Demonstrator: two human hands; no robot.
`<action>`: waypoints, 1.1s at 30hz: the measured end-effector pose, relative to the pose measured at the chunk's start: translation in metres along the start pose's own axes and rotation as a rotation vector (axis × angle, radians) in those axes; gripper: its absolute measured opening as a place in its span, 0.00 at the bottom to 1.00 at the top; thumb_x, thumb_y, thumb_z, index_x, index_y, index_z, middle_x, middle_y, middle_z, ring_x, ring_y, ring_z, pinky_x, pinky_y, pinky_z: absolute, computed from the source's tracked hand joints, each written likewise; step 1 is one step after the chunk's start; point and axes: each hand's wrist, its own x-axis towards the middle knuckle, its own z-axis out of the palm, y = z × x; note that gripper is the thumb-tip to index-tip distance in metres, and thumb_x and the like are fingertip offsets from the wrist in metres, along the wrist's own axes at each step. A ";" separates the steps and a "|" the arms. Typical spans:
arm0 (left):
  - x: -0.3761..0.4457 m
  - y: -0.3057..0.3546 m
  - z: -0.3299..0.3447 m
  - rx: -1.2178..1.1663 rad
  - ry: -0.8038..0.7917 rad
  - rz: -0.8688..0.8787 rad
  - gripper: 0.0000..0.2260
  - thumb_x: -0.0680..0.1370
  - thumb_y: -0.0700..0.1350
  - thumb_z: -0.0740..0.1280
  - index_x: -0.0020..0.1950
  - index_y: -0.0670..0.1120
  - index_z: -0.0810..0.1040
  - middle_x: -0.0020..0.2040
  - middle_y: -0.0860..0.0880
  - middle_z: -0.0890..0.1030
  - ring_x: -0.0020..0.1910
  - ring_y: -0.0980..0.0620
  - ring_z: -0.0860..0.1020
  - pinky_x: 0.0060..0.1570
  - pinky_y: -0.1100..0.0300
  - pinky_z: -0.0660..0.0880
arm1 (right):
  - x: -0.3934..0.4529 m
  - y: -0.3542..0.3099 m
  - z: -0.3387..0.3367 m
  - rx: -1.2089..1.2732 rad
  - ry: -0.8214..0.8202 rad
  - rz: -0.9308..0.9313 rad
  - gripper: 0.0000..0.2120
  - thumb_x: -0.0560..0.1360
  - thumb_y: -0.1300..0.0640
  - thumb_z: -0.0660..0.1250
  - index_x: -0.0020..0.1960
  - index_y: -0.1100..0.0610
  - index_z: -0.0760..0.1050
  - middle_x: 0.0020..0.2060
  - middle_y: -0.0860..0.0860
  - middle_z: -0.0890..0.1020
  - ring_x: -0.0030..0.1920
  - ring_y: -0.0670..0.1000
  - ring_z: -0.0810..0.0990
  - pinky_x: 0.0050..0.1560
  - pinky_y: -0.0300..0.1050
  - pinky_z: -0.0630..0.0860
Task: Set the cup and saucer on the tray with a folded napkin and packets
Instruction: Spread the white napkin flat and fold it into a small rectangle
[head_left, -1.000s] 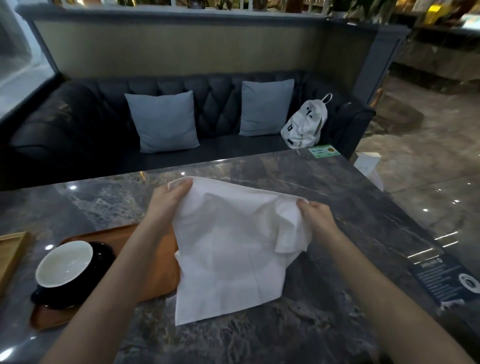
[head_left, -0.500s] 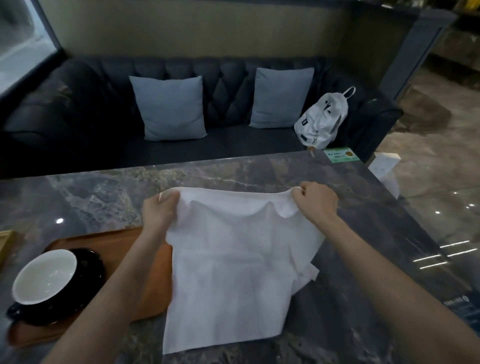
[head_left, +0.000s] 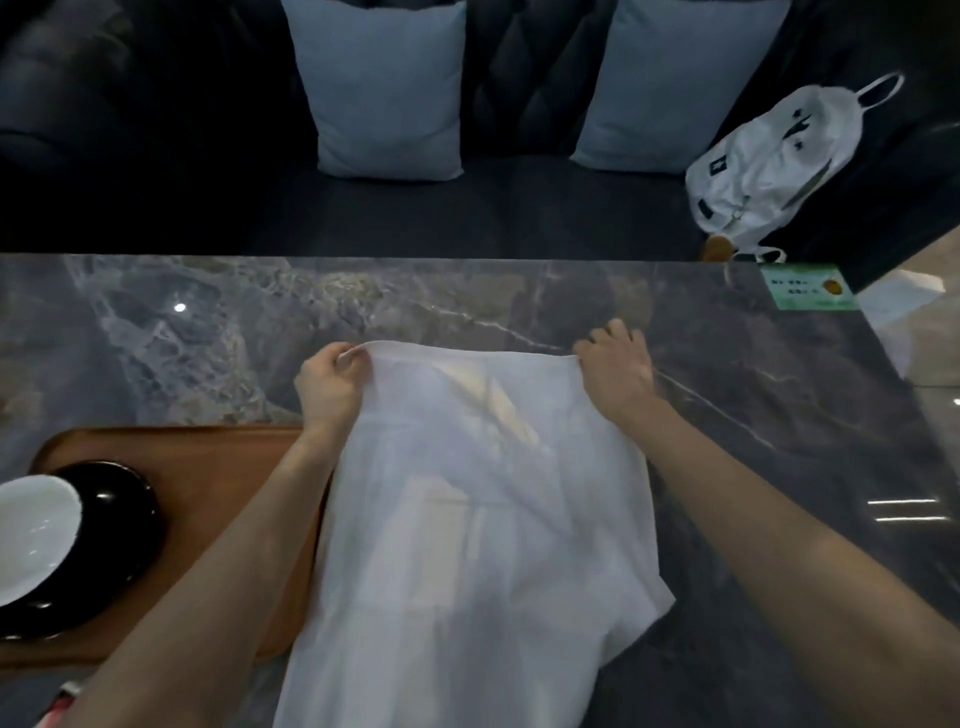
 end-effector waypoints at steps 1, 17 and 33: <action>0.002 0.000 0.006 0.035 -0.008 0.008 0.13 0.77 0.44 0.64 0.59 0.39 0.75 0.55 0.38 0.79 0.55 0.40 0.76 0.54 0.50 0.72 | 0.005 0.000 0.005 -0.005 -0.024 -0.001 0.14 0.76 0.63 0.59 0.60 0.55 0.72 0.60 0.53 0.75 0.63 0.56 0.67 0.60 0.49 0.64; -0.129 -0.050 0.078 0.764 -0.262 0.417 0.26 0.80 0.55 0.40 0.73 0.43 0.56 0.74 0.44 0.60 0.72 0.48 0.52 0.67 0.48 0.47 | -0.047 -0.039 0.047 0.569 0.255 0.129 0.24 0.74 0.54 0.54 0.66 0.63 0.69 0.66 0.61 0.73 0.67 0.61 0.70 0.69 0.56 0.60; -0.178 -0.076 0.062 0.775 -0.326 0.394 0.26 0.79 0.55 0.47 0.72 0.43 0.62 0.72 0.42 0.66 0.72 0.48 0.55 0.66 0.48 0.49 | -0.185 -0.080 0.094 0.447 -0.071 0.230 0.39 0.75 0.33 0.38 0.74 0.60 0.54 0.72 0.64 0.62 0.73 0.61 0.57 0.71 0.56 0.45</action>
